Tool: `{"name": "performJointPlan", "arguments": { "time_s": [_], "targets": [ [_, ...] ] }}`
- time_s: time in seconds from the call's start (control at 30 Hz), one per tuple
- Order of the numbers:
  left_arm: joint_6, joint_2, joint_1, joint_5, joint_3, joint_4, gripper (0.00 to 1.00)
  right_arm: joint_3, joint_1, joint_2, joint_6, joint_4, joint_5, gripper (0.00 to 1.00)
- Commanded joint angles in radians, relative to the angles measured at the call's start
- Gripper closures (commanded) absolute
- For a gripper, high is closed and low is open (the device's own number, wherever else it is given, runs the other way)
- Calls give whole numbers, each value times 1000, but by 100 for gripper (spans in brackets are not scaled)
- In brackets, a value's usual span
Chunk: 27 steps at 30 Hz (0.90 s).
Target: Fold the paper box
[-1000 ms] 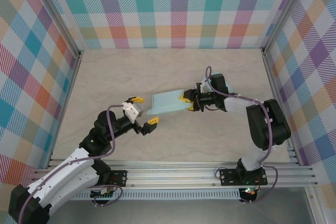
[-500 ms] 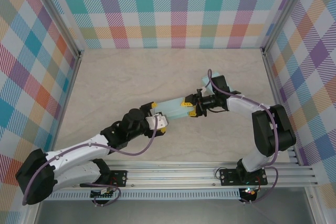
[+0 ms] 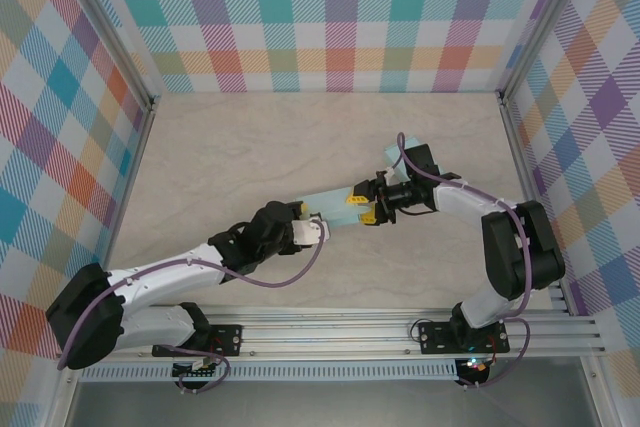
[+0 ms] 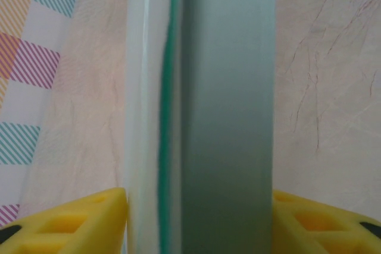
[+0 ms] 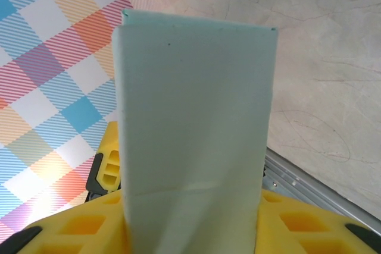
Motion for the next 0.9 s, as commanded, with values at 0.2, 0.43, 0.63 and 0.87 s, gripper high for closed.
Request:
{"name": "performJointPlan", "arguments": {
  "time_s": [0.2, 0.43, 0.63, 0.87],
  "targets": [
    [-53, -31, -1, 23, 126, -255, 61, 3, -2, -30, -66, -44, 13, 46],
    [-71, -42, 12, 119, 157, -375, 71, -18, -75, -70, -107, -51, 74, 37],
    [-90, 5, 104, 361, 205, -461, 73, 10, -167, -200, -270, -210, 225, 32],
    [-38, 197, 197, 558, 362, -604, 74, 71, -163, -348, -505, -349, 385, 34]
  ]
}}
